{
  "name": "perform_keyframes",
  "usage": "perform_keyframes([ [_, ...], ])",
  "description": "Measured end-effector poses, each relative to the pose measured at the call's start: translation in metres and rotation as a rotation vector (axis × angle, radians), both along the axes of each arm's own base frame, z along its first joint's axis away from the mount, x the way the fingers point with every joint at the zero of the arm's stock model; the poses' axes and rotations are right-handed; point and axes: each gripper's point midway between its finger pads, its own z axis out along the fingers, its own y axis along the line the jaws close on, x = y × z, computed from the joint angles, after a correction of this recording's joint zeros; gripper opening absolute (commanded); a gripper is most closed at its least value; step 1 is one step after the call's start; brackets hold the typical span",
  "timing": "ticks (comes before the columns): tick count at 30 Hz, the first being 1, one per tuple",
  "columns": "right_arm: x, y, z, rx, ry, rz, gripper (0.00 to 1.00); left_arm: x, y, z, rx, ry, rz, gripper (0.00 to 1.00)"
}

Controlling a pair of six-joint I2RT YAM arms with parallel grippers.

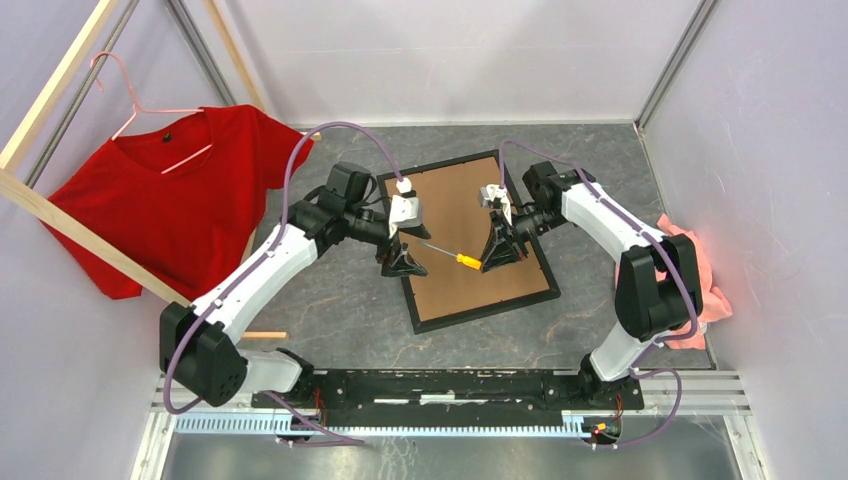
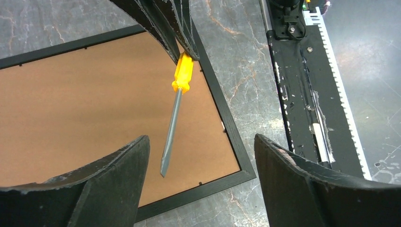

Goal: Take the photo out of the frame
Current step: Pick up the screwdriver from the center of the board.

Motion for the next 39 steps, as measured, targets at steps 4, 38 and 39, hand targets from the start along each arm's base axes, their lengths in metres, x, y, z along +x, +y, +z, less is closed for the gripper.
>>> perform_keyframes([
  [4,0.002,0.000,-0.002,-0.007,-0.003,-0.012,0.01,0.001,-0.005,-0.007,0.025,0.009,-0.003,0.79],
  [38,0.012,0.001,-0.006,-0.034,-0.047,-0.055,0.00,0.022,-0.021,-0.027,0.109,0.141,0.069,0.22],
  [39,0.012,0.001,-0.005,-0.033,-0.045,-0.054,0.00,0.023,-0.020,-0.027,0.112,0.138,0.073,0.19],
])
